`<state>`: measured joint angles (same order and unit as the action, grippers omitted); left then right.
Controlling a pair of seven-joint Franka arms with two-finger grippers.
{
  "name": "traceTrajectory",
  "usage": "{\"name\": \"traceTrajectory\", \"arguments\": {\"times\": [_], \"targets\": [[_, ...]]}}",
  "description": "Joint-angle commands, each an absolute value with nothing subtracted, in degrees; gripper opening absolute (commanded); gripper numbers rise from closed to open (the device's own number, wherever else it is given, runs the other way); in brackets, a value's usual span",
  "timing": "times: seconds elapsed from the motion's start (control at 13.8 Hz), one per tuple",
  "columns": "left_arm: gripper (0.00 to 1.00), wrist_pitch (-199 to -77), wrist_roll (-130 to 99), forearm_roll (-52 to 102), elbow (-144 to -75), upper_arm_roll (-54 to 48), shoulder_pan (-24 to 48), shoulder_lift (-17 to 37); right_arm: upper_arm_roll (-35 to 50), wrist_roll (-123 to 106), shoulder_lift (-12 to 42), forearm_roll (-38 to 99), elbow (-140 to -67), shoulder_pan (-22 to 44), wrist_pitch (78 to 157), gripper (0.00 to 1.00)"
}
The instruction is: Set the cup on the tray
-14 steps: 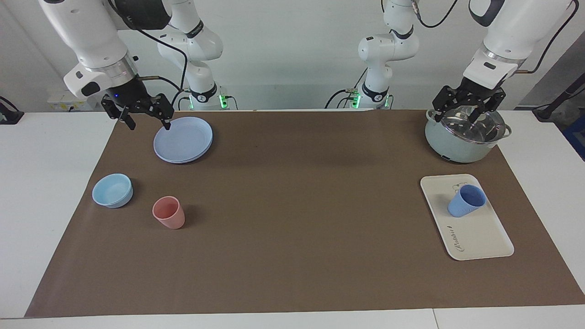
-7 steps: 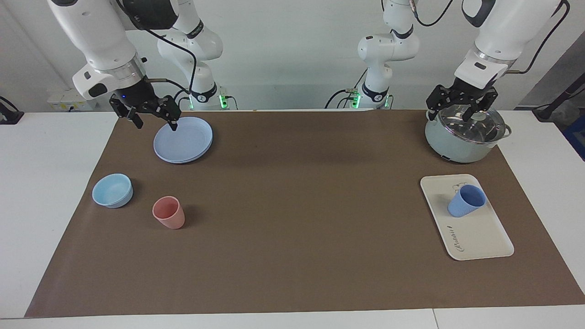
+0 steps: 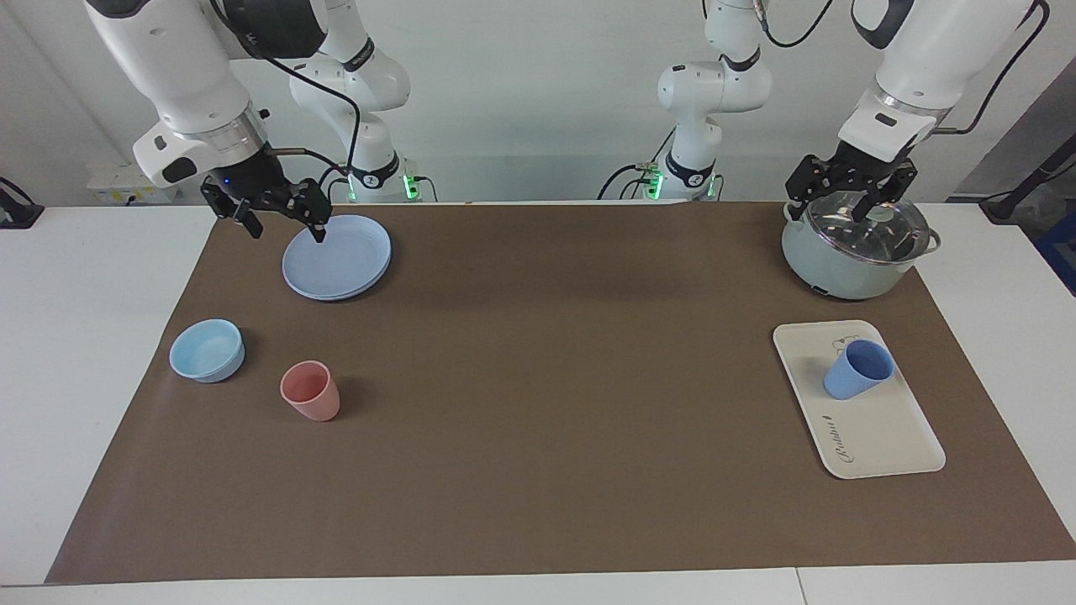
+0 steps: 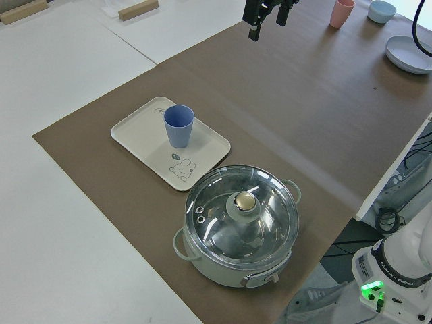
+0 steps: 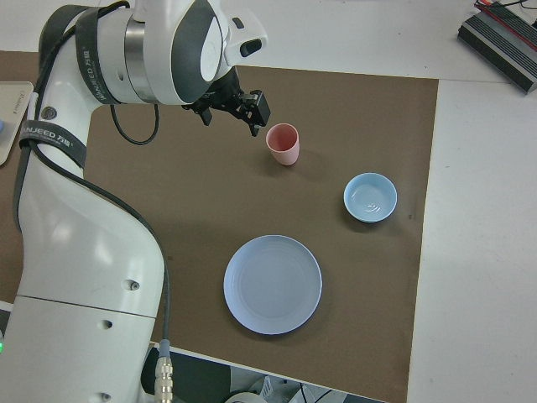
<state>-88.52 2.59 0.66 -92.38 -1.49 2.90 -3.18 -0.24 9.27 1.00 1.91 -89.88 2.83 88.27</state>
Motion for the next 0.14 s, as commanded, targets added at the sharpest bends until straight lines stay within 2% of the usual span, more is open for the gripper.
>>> {"name": "traceTrajectory", "arguments": {"times": [0.0, 0.07], "targets": [[1.0, -90.44, 2.99, -0.18, -94.13, -0.79, 4.48, -4.57, 0.0, 7.21, 0.88, 1.14, -90.09, 2.72, 87.98, 0.99], [1.0, -89.74, 2.73, -0.18, -94.39, -0.79, 4.31, -4.74, 0.0, 7.47, 0.88, 1.14, -90.09, 2.81, 87.98, 0.99]]}}
